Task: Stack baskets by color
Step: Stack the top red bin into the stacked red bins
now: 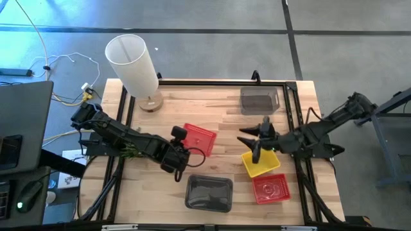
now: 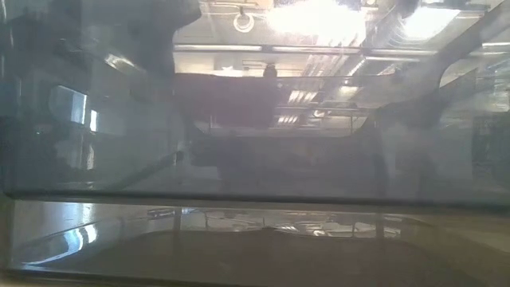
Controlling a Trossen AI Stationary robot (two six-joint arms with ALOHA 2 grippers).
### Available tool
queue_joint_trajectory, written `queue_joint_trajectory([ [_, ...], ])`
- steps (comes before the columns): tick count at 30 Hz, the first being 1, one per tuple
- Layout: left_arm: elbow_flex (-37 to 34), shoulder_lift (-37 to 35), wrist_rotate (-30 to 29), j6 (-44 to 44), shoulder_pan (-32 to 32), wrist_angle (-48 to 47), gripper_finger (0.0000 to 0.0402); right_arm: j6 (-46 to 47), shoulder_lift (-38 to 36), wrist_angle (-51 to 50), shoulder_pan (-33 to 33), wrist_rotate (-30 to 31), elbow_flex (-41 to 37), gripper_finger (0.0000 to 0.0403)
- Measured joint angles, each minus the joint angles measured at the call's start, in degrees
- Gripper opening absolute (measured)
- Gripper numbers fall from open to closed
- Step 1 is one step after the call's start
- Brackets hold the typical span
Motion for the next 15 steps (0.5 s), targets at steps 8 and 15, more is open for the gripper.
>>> queue_joint_trajectory([
  [8, 0.0, 0.0, -0.3, 4.0, 1.3, -0.4, 0.0000, -2.2, 0.0, -1.0, -11.0, -10.6, 2.7, 0.0154],
  [15, 0.0, 0.0, -1.7, 12.8, 3.2, 4.7, 0.0000, -1.8, 0.3, -4.9, -16.9, -15.5, 5.3, 0.0154],
])
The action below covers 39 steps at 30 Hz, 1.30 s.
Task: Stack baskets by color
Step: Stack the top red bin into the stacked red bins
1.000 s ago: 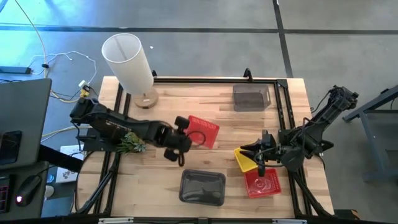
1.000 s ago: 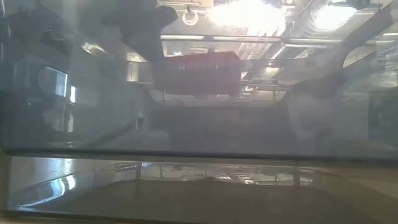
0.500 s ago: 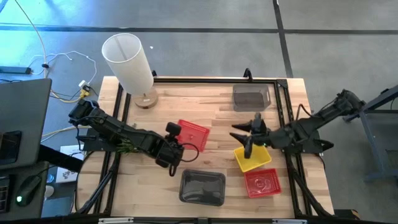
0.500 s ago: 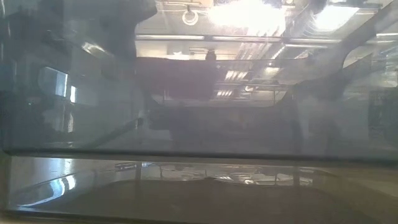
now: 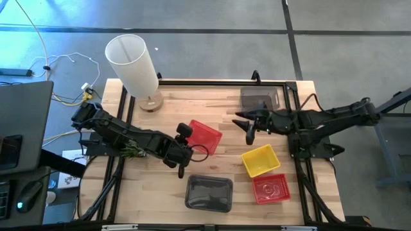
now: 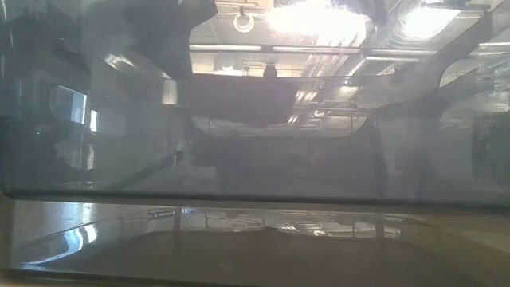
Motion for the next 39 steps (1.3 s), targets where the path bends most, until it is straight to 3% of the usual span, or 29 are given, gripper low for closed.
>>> queue_joint_trajectory([
  [10, 2.8, 0.3, -0.5, 1.8, 3.1, 0.7, 0.0000, 0.0, 7.8, -15.3, -2.6, -1.8, 11.4, 0.0154],
  [18, 2.9, 0.4, -0.4, 1.8, 4.3, 0.9, 0.0000, -1.7, 14.7, -15.8, -2.6, -3.9, 15.7, 0.0154],
  [29, 2.9, 0.4, 0.9, 1.3, 3.7, 1.3, 0.0000, -1.8, 21.7, -15.8, -3.6, -6.4, 15.8, 0.0154],
  [39, 2.9, 0.4, 2.2, 1.3, 3.6, 2.7, 0.0000, -1.8, 24.6, -15.8, -3.6, -5.1, 15.7, 0.0154],
])
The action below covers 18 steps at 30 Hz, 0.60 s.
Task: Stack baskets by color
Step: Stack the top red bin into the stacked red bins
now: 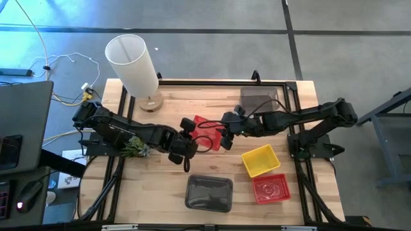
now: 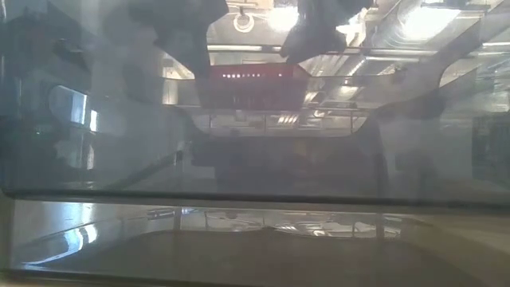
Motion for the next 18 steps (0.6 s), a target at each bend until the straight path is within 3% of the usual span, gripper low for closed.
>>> queue_joint_trajectory([
  [14, 0.0, 0.0, -2.2, 1.4, -2.3, 3.9, 0.0000, 0.6, 0.0, -0.9, 0.0, 0.0, 0.0, 0.0154],
  [18, 0.0, 0.0, -5.6, 2.1, -3.6, 4.5, 0.0000, 2.7, 0.0, -2.5, -0.3, -0.3, 0.0, 0.0154],
])
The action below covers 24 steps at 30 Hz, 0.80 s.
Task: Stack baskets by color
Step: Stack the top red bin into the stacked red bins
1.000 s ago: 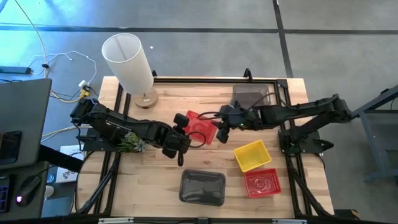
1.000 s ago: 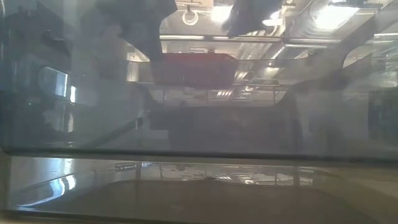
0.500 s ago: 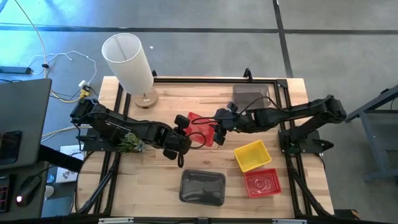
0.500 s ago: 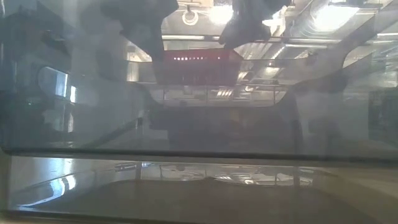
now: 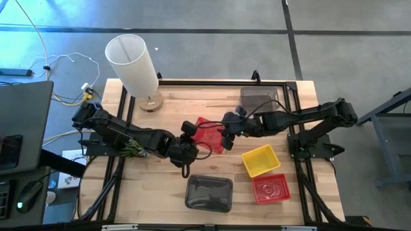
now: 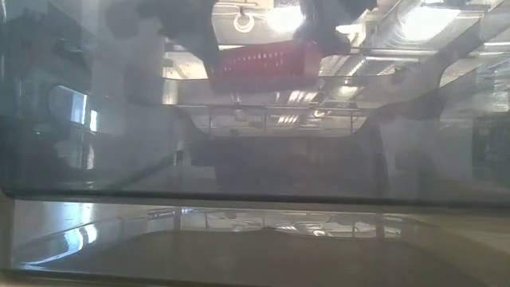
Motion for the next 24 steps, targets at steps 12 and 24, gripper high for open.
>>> queue_joint_trajectory([
  [12, 0.0, 0.0, -3.3, 2.5, -2.4, 1.6, 0.0000, 4.4, 0.0, -1.7, -1.5, -5.3, 0.0, 0.0063],
  [24, 0.0, 0.0, -2.9, 0.9, -1.4, 2.7, 0.0030, 4.2, 0.0, -1.9, -1.5, -6.1, 0.0, 0.0004],
])
